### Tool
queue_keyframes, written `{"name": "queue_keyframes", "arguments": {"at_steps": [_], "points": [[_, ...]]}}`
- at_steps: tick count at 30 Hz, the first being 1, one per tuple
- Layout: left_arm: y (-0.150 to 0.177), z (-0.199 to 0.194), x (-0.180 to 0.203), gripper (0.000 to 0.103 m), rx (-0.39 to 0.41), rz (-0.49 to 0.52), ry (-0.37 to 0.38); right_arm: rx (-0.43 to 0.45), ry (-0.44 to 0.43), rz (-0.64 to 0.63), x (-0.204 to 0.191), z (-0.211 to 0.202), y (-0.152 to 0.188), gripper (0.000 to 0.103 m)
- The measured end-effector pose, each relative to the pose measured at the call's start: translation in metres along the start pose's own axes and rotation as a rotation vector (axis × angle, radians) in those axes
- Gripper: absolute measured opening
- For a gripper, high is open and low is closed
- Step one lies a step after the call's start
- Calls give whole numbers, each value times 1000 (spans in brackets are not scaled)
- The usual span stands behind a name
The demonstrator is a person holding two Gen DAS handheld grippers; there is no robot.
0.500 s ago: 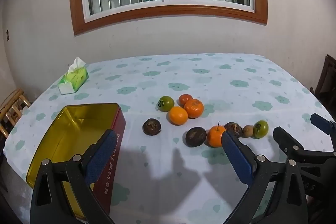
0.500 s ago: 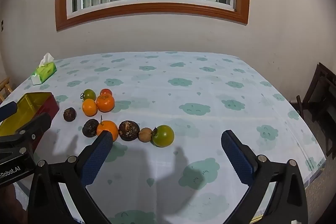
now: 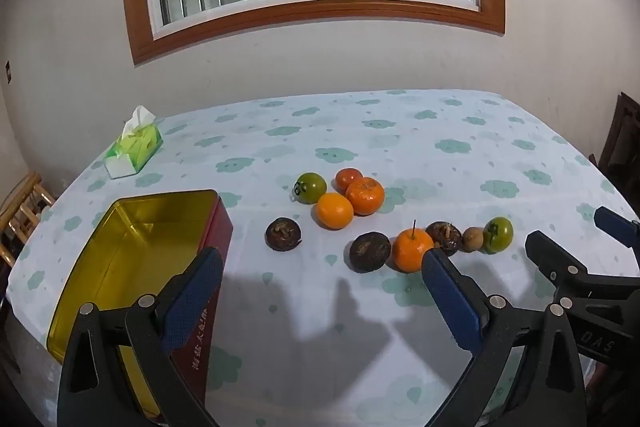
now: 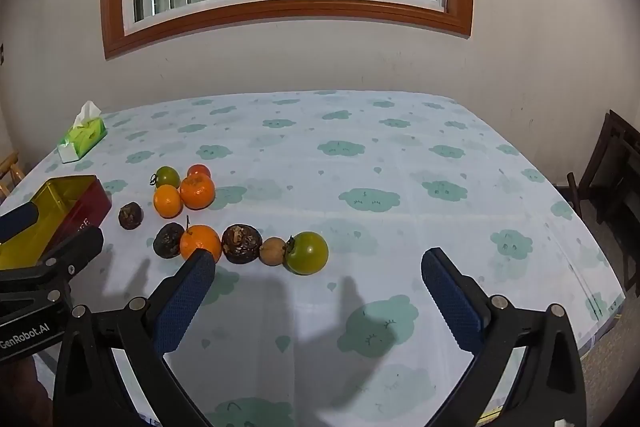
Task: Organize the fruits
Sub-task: 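Reach the left gripper toward the large dark brown fruit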
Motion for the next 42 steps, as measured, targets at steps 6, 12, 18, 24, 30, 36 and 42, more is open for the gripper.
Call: {"name": "queue_keyframes", "arguments": {"at_steps": [6, 12, 18, 24, 30, 36, 42], "points": [[7, 11, 1, 99, -46, -2, 34, -14, 12, 6, -2, 4, 6, 103], [13, 27, 5, 99, -86, 5, 102, -38, 16, 34, 12, 6, 16, 103], [14, 50, 8, 97, -146, -17, 157, -43, 19, 51, 21, 8, 17, 103], [15, 68, 21, 81, -188, 125, 213, -61, 12, 60, 24, 12, 22, 103], [26, 88, 30, 70, -263, 189, 261, -73, 8, 66, 26, 17, 24, 103], [30, 105, 30, 70, -311, 186, 281, -83, 4, 63, 25, 21, 25, 103], [25, 114, 25, 70, -320, 168, 309, -92, 2, 67, 25, 25, 26, 103]]}}
Point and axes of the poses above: each gripper's, at about its wrist camera, not at the fingertips, and z roughly the way its jaws point, x to its right, y to its underside, the point moved 9 cm from there along z, roughly the way its jaws point, and after that the axes turned 4 degrees about x, right-handed, at the moved point
